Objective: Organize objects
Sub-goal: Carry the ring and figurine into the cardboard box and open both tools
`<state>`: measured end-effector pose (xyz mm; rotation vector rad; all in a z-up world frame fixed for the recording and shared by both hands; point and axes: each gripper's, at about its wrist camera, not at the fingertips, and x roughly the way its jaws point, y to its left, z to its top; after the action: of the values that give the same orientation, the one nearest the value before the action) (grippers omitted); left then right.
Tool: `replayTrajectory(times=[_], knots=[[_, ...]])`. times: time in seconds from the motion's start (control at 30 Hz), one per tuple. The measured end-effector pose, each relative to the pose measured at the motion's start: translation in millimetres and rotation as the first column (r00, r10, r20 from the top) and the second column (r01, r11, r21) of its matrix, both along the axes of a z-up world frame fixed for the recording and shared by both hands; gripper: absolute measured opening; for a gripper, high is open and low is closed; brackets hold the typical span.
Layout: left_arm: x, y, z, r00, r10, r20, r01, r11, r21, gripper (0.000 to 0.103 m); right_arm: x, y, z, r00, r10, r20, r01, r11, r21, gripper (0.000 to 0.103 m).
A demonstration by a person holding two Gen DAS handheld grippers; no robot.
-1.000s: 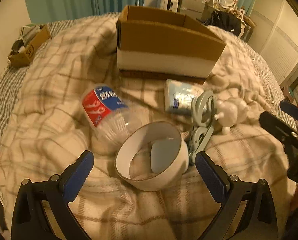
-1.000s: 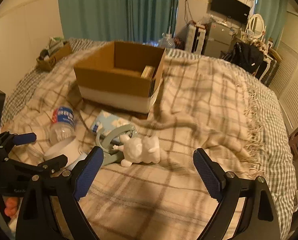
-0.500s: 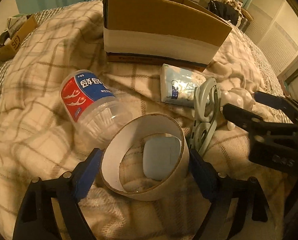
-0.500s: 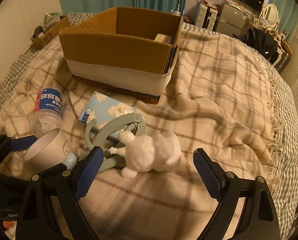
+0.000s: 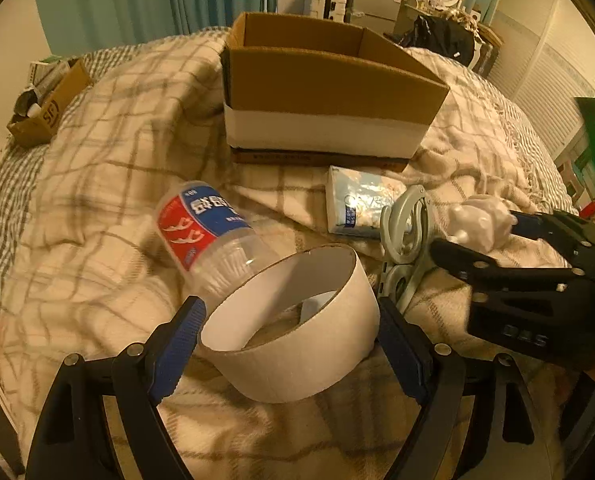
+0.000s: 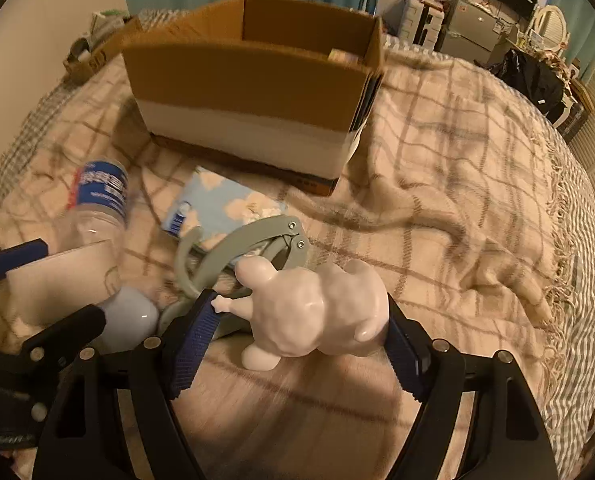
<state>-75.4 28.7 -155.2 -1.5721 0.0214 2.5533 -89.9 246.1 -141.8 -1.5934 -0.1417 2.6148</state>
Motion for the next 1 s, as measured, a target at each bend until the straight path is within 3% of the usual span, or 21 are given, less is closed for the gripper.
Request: replayTrajectory(times=[0.33, 0.57, 0.73, 1.0], knots=[[20.1, -17.6, 37.9, 0.995, 0.047, -0.092, -0.046, 0.999, 0.016, 0.087, 40.6, -15.6, 57.1, 0.994, 0.018, -0.111, -0.015, 1.000, 0.024, 0.078], [16.8, -30.0, 87.4, 0.980, 0.070, -0.185, -0.065, 0.997, 0.035, 0.087, 59.0, -31.5, 113.9, 0.976, 0.049, -0.211, -0.045, 0.999, 0.026, 0.078], [-4.7, -34.7, 129.8, 0.962, 0.071, -0.264, -0.063, 0.997, 0.039, 0.087, 50.9, -39.0, 152.9, 0.959, 0.078, -0.271, -0.071, 0.997, 0.036, 0.078], [-60.6, -38.4, 174.0, 0.941, 0.049, -0.335, -0.043, 0.999, 0.023, 0.087, 2.1, -34.9, 205.8, 0.936, 0.105, -0.336, -0.095, 0.994, 0.046, 0.078]])
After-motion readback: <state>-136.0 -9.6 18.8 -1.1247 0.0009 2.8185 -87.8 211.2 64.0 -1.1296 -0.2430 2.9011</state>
